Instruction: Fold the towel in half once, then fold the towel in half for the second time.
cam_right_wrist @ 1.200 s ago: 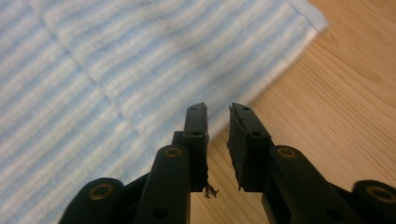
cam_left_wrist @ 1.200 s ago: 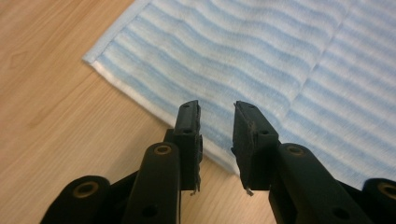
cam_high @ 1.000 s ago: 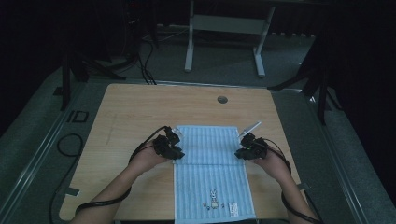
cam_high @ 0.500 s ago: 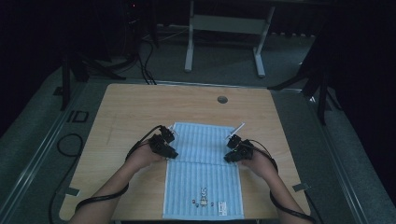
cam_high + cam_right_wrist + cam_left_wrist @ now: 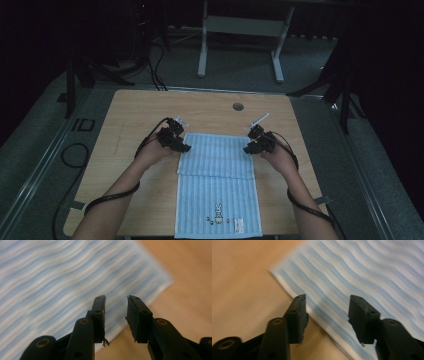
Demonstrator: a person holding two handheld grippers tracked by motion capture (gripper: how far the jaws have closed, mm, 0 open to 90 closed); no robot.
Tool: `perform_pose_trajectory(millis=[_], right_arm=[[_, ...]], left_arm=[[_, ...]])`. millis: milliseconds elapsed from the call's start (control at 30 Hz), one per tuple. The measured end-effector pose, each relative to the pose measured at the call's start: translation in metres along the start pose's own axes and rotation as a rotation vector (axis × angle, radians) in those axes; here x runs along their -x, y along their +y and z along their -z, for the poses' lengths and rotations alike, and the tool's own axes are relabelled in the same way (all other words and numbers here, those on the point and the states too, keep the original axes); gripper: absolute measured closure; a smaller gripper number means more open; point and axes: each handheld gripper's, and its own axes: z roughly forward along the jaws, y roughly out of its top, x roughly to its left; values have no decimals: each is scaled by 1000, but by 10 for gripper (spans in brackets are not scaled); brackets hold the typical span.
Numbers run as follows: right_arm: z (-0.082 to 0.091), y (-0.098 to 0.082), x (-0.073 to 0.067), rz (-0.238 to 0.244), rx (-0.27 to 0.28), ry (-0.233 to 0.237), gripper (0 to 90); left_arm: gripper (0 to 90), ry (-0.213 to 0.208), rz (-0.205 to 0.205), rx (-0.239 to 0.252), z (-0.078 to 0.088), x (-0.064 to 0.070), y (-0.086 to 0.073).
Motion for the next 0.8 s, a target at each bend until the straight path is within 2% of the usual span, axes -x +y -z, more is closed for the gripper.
perform_pose_trajectory(millis=[33, 67, 133, 233, 267, 300, 367, 400, 467, 600, 667, 700, 767, 800], right_arm=[[-5, 9, 12, -36, 4, -20, 658], [-8, 12, 16, -48, 1, -27, 647], [-17, 20, 26, -77, -15, -70, 619], [-29, 25, 38, -134, -34, -94, 597], [-34, 25, 42, -166, -54, -102, 597], [-40, 24, 48, -200, -66, -99, 592], [-47, 23, 53, -230, -83, -97, 575], [-50, 23, 54, -233, -89, -96, 562], [-52, 24, 55, -246, -79, -86, 566], [-53, 27, 54, -240, -94, -77, 578], [-53, 28, 52, -225, -103, -75, 619], [-53, 29, 52, -218, -103, -72, 651], [-53, 29, 51, -215, -105, -68, 679], [-53, 30, 50, -207, -107, -66, 712]], left_arm=[[464, 7, 11, 8, -2, -4, 3], [453, 16, 32, 22, -6, -10, 7], [453, 33, 62, 30, -12, -17, 11], [453, 64, 81, 36, -19, -27, 13], [453, 57, 112, 47, -22, -31, 12], [453, 56, 125, 42, -24, -33, 11], [453, 67, 140, 28, -30, -37, 11], [453, 76, 143, 23, -32, -37, 11], [453, 66, 146, 26, -35, -37, 14], [453, 80, 116, -33, -44, -33, 19], [453, 66, 110, -48, -48, -32, 20], [452, 75, 99, -47, -50, -30, 21], [451, 74, 101, -39, -51, -29, 21], [451, 65, 89, -37, -51, -26, 23]])
